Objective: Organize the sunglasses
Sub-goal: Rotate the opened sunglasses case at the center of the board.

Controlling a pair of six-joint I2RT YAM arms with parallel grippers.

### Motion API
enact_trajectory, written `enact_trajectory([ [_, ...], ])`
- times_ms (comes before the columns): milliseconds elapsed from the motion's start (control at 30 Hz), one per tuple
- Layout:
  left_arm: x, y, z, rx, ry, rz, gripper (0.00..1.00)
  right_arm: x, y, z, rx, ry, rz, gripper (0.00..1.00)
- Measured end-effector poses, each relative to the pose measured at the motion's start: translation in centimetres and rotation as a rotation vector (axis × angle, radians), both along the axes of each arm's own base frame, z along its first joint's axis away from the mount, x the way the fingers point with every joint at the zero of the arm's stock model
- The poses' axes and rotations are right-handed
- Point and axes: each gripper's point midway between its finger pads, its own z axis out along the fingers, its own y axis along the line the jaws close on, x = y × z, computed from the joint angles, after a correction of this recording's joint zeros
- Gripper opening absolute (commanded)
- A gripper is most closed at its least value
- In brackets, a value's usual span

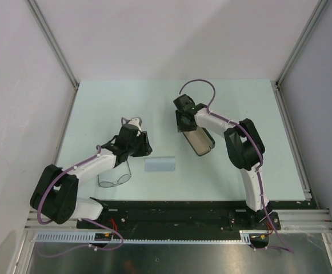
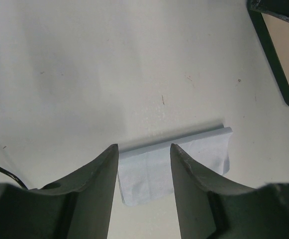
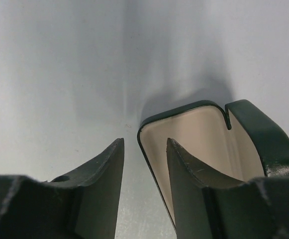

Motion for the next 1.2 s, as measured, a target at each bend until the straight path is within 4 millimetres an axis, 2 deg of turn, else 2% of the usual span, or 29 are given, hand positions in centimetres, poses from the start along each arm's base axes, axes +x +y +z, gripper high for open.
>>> enact_trajectory([
  [133, 0.0, 0.0, 0.0, 0.000, 0.000, 0.001, 0.52, 0.0, 0.0, -0.4, -0.010, 0.007, 0.026, 0.31],
  [267, 0.0, 0.1, 0.0, 0.000, 0.000, 0.003, 0.53, -0.3, 0.3, -1.3, -0.039, 0.016, 0.090, 0.28],
  [400, -0.2, 0.3, -0.2, 0.002, 0.004, 0.005, 0.53, -0.7, 0.6, -1.6, -0.066, 0.014, 0.163, 0.11],
  [500, -0.5, 0.4, -0.2, 0.001, 0.006, 0.002, 0.53, -0.8, 0.8, -1.6, -0.088, 0.005, 0.222, 0.11],
  [667, -0.6, 0.3, 0.1, -0.008, 0.003, -0.004, 0.54, -1.5, 1.0, -1.7, -0.098, -0.015, 0.313, 0.15],
  [867, -0.7, 0.2, 0.5, -0.018, -0.007, -0.009, 0.54, -5.3, 0.5, -1.9, -0.052, 0.031, 0.451, 0.23],
  [967, -1.0, 0.2, 0.3, -0.021, 0.000, -0.015, 0.54, -7.0, 0.3, -1.9, -0.039, 0.053, 0.504, 0.30],
  [1000, -1.1, 0.2, 0.2, -0.022, 0.004, -0.017, 0.54, -7.5, 0.3, -1.9, -0.040, 0.057, 0.521, 0.35],
  [1200, -1.5, 0.3, 0.0, -0.021, 0.013, -0.020, 0.55, -11.1, -0.2, -1.8, -0.068, 0.091, 0.588, 0.40],
])
